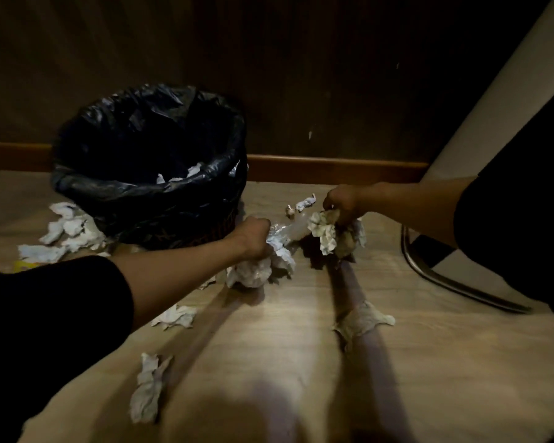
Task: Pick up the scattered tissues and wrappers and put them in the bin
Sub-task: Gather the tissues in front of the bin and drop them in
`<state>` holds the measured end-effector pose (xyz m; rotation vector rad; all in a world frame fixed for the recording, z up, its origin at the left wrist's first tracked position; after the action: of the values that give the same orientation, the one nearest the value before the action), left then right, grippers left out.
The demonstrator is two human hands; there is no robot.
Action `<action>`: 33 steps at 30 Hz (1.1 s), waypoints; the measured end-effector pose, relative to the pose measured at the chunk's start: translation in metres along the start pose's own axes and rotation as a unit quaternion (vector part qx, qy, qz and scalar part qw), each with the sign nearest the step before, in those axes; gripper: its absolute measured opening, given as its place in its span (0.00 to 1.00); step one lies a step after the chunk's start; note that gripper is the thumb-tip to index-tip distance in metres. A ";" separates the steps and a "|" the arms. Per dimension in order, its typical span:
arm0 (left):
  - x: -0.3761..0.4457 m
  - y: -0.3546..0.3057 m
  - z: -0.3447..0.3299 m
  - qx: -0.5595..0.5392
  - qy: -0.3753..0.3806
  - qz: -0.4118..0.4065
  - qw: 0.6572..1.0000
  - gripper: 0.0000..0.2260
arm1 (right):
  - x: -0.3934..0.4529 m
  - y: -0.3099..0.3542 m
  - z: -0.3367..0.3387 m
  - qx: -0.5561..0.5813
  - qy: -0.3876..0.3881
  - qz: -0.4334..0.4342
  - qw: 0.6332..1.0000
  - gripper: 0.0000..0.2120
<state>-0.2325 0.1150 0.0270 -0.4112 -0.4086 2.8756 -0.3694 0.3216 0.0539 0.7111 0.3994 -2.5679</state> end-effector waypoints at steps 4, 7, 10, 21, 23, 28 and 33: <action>-0.033 -0.019 0.043 0.014 -0.061 -0.033 0.997 0.16 | -0.032 -0.005 0.029 0.122 -0.030 -0.033 0.992 0.22; -0.051 -0.026 0.083 -0.005 -0.123 -0.059 0.991 0.16 | -0.054 -0.007 0.049 0.289 -0.079 -0.060 0.952 0.15; -0.065 -0.026 0.125 -0.042 -0.187 -0.068 0.979 0.15 | -0.067 -0.009 0.070 0.429 -0.130 -0.080 0.890 0.13; -0.127 0.036 0.214 -0.205 -0.408 0.068 0.887 0.09 | -0.095 0.077 0.165 0.652 -0.163 0.039 0.739 0.22; -0.139 0.055 0.213 -0.227 -0.446 0.113 0.858 0.12 | -0.091 0.101 0.176 0.664 -0.153 0.058 0.729 0.21; -0.162 0.093 0.204 -0.231 -0.477 0.201 0.824 0.15 | -0.077 0.159 0.191 0.671 -0.155 0.045 0.723 0.17; -0.173 0.116 0.193 -0.257 -0.425 0.222 0.839 0.23 | -0.070 0.204 0.197 0.687 -0.131 0.061 0.712 0.15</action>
<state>-0.1471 -0.0820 0.2128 0.8848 -1.4000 3.1882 -0.2977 0.0947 0.2235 0.6755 -1.7586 -2.3706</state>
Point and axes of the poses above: each hand's wrist, its own x-axis towards the middle knuckle, its own z-axis out of the back of the hand, y = z × x, the point moved 1 cm from there along x, towards the middle knuckle, and after that the axes turned 10 degrees about -z, right-handed, at the moved point
